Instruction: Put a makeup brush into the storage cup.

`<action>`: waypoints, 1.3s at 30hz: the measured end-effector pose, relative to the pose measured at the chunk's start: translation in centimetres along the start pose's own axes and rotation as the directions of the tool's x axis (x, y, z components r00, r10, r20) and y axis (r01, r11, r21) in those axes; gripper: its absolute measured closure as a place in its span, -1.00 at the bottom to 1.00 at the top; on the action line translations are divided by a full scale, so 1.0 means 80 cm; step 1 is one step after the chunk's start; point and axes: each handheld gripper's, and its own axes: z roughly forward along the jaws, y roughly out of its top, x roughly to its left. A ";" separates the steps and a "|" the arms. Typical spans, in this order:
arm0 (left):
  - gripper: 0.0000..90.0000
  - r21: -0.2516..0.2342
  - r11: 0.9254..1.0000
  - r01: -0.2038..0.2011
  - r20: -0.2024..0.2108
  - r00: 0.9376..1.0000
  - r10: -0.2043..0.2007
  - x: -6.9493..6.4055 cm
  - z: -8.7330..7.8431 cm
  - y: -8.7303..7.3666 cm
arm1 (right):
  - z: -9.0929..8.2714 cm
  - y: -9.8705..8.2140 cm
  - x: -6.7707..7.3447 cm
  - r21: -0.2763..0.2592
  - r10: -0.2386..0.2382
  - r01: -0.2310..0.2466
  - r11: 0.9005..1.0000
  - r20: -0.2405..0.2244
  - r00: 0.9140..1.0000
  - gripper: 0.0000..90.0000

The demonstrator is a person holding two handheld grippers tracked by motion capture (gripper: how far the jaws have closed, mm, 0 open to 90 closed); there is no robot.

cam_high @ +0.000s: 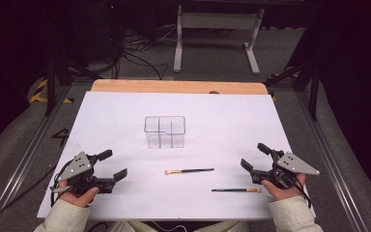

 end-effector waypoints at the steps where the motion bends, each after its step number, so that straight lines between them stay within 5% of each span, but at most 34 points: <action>1: -0.76 -0.001 1.000 0.002 0.000 1.000 -0.002 0.000 0.000 0.001 | 0.000 0.001 0.000 0.002 0.002 -0.002 1.000 -0.001 1.000 -0.71; 15: -0.78 0.017 1.000 0.002 0.004 1.000 -0.002 0.000 0.000 0.002 | 0.007 0.018 0.004 0.012 0.008 -0.008 1.000 -0.027 1.000 -0.70; 34: -0.84 0.017 1.000 -0.005 0.018 1.000 0.005 0.000 0.002 0.002 | 0.052 0.061 0.033 0.047 0.048 -0.041 0.998 -0.155 0.987 -0.74; 39: -0.93 0.026 0.999 -0.037 0.030 0.999 0.037 -0.001 0.002 0.001 | 0.065 0.071 0.039 0.056 0.053 -0.043 0.997 -0.188 0.981 -0.77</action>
